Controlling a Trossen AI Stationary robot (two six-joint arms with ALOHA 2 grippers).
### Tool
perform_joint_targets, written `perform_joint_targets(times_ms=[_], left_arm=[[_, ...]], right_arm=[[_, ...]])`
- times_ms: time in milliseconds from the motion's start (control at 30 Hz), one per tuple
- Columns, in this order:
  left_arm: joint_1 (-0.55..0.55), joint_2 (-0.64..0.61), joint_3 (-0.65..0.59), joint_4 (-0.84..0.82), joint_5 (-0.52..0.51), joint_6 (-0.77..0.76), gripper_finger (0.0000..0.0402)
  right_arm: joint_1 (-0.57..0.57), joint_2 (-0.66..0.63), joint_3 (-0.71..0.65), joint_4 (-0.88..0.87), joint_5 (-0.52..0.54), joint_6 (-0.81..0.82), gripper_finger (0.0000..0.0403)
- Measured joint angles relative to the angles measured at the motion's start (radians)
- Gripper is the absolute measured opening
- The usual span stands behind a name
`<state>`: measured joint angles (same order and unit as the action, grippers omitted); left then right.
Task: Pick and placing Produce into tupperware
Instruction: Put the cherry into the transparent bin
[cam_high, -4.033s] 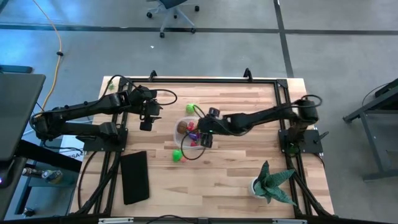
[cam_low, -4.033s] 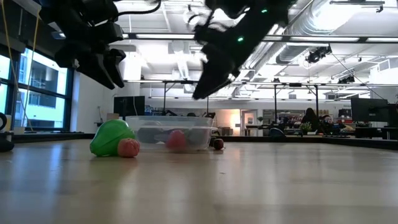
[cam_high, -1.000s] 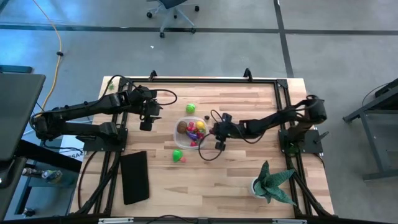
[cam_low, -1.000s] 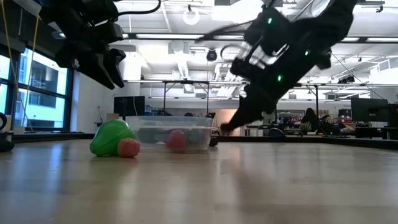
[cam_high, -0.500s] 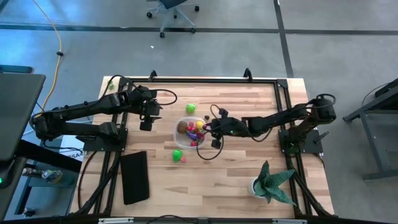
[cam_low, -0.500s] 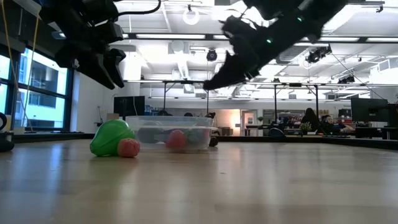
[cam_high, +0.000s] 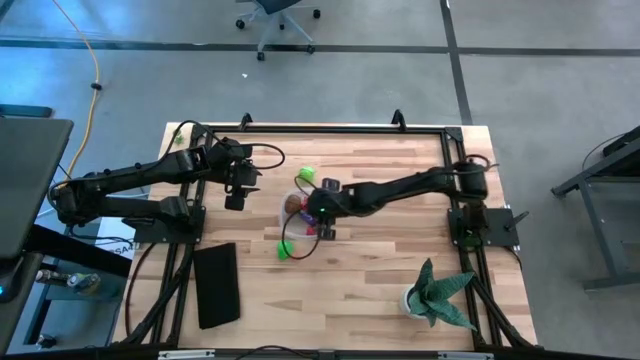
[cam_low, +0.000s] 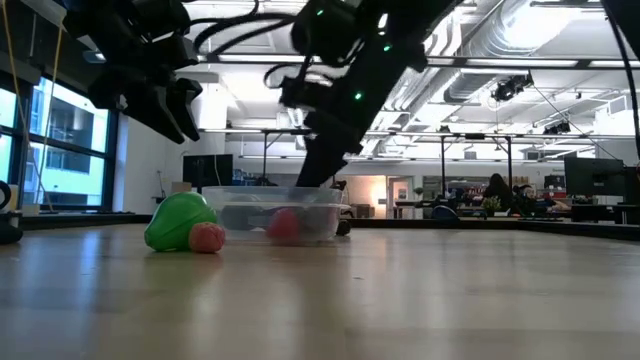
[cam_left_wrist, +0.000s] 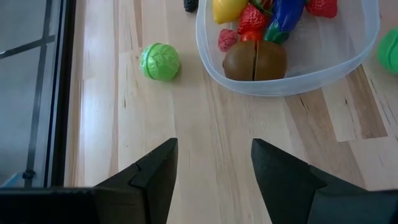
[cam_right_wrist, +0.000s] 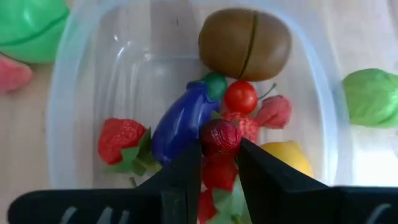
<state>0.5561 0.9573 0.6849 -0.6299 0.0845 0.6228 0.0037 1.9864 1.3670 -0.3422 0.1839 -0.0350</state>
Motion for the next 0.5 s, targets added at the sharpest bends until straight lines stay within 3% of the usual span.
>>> perform_joint_targets(times_ms=[500], left_arm=[[0.0, 0.0, 0.0, 0.0, 0.0, 0.0, 0.0193]], right_arm=[[-0.016, 0.043, 0.054, -0.023, -0.009, -0.015, 0.0109]])
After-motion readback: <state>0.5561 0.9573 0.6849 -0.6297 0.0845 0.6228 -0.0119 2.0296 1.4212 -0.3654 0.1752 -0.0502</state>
